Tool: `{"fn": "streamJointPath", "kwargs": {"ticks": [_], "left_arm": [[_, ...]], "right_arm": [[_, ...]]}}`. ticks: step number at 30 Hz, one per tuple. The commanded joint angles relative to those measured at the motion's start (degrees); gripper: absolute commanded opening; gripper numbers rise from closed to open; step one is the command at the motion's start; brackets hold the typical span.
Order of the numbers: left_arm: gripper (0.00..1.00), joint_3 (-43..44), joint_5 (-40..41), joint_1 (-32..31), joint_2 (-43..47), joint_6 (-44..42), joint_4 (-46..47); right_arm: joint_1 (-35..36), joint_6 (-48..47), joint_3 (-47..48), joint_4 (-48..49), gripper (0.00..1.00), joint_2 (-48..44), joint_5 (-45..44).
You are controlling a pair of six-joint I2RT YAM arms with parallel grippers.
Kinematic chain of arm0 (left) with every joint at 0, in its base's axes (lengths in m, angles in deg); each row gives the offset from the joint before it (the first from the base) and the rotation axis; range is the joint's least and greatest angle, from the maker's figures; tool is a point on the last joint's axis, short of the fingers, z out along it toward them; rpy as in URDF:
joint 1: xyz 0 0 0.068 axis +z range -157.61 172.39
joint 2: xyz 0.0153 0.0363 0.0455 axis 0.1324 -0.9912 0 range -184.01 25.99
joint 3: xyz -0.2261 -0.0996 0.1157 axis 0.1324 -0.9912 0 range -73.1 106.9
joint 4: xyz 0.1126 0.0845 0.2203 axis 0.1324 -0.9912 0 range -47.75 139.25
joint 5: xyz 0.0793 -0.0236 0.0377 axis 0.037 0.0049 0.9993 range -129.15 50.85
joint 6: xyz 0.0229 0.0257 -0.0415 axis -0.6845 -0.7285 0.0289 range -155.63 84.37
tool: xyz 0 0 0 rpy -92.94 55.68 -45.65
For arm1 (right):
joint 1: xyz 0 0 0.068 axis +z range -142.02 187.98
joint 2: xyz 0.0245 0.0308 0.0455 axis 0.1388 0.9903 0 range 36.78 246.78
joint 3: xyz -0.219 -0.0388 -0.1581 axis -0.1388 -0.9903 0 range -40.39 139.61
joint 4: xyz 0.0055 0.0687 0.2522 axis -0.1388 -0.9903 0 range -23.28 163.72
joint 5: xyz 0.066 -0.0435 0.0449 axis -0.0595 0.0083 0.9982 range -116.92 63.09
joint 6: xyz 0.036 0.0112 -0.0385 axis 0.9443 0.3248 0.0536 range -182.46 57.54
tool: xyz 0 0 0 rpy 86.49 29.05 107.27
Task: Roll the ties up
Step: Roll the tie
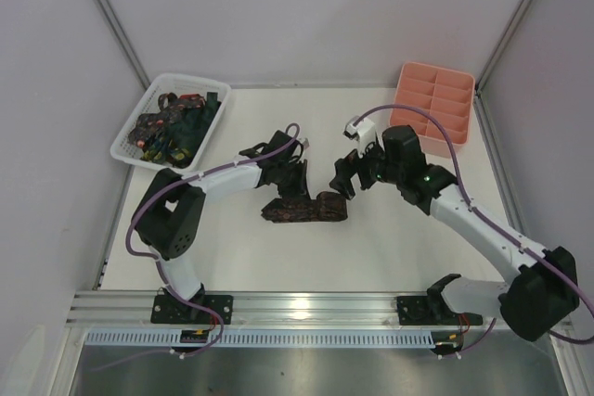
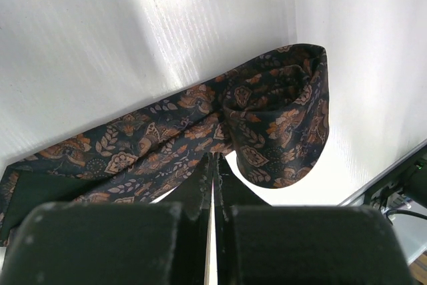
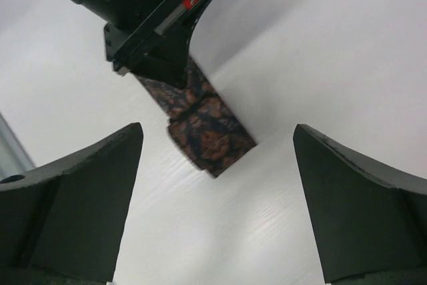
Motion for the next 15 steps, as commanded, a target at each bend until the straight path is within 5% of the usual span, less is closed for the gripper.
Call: {"fn": "streamJointPath", "kwargs": {"ticks": [1,5,15], "left_arm": [[0.0,1.1,-1.7,0.4,2.8,-0.2,0.1],[0.0,0.1,-2.9,0.6,3.0,0.7,2.4],[0.01,-2.4,-6.6,1.3,5.2,2.5,7.3]], "right_arm": [[-2.7,-23.3,4.7,3.9,1.0,8.8,13.7],[-4.5,-34.9,12.7,-9.3,1.0,19.3,22.9],[-3.1,-39.4,16.2,-16.0,1.0,27.1,25.5]]}}
